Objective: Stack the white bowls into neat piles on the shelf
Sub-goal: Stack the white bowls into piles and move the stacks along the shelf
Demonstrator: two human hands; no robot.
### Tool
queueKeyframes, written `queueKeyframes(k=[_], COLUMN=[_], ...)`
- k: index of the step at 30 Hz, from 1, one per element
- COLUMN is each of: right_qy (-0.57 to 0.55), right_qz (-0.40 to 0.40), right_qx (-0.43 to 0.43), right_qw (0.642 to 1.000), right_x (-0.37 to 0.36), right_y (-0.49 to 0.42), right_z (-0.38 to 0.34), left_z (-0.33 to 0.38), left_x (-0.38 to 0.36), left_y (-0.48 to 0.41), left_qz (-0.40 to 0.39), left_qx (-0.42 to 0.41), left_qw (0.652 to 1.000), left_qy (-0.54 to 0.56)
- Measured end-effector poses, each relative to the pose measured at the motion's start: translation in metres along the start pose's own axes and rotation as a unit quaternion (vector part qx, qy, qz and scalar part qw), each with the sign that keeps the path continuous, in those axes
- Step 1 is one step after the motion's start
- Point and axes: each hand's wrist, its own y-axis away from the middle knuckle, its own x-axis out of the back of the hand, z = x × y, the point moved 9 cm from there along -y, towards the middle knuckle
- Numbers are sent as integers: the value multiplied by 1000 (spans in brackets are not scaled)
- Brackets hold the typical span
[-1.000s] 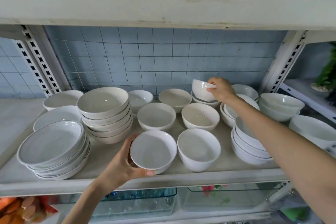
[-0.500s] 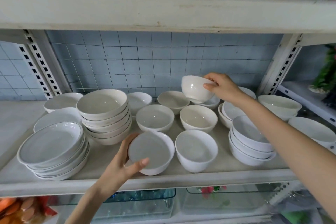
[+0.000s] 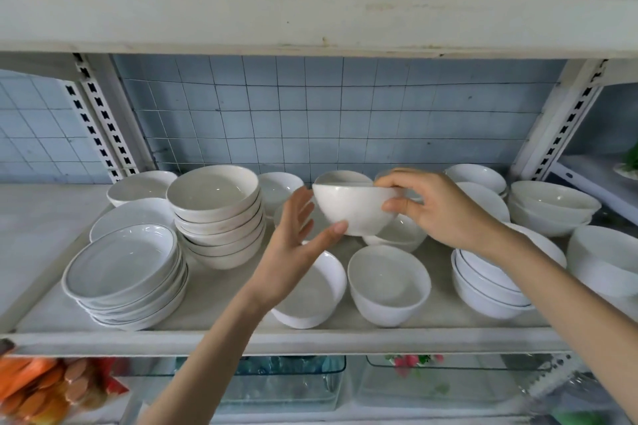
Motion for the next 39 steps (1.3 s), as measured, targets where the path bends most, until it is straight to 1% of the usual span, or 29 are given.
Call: queueKeyframes(k=[2, 4, 9, 11, 12, 13, 15, 17, 19, 24, 27, 33, 36, 39], right_qy=[1, 8, -4, -17, -40, -86, -214, -288, -313, -343, -348, -368, -377, -379], right_qz=[0, 16, 51, 67, 66, 58, 35, 5, -16, 13, 34, 56, 41, 29], right_qx=[28, 52, 79, 62, 35, -3, -58, -68, -59, -78, -75, -52, -35, -27], right_qw=[1000, 998, 996, 996, 996, 995, 974, 955, 948, 936, 934, 927, 925, 924], right_x=[-5, -5, -5, -5, -7, -11, -23, -34, -41, -42, -40, -43, -55, -67], right_y=[5, 9, 18, 22, 23, 25, 28, 31, 31, 29, 28, 8, -8, -29], right_z=[-10, -16, -17, -8, 0, 9, 21, 20, 10, 7, 7, -6, -19, -32], left_z=[0, 1, 0, 0, 1, 2, 6, 12, 16, 18, 19, 34, 42, 50], left_x=[-6, -7, -2, 1, 2, 4, 5, 4, 2, 2, 4, 30, 49, 77], left_y=[-6, -8, -4, 0, 1, 2, 5, 8, 11, 13, 13, 13, 15, 15], left_qz=[-15, -15, 15, 33, 38, 41, 43, 44, 45, 21, 6, 29, 31, 51], left_qx=[2, 6, -6, -18, -25, -33, -51, -65, -73, -78, -72, -62, -57, -57], left_qw=[1000, 999, 997, 996, 996, 996, 996, 995, 994, 995, 996, 996, 997, 997], left_qy=[26, 45, 77, 76, 74, 72, 66, 62, 61, 54, 48, 49, 29, 8])
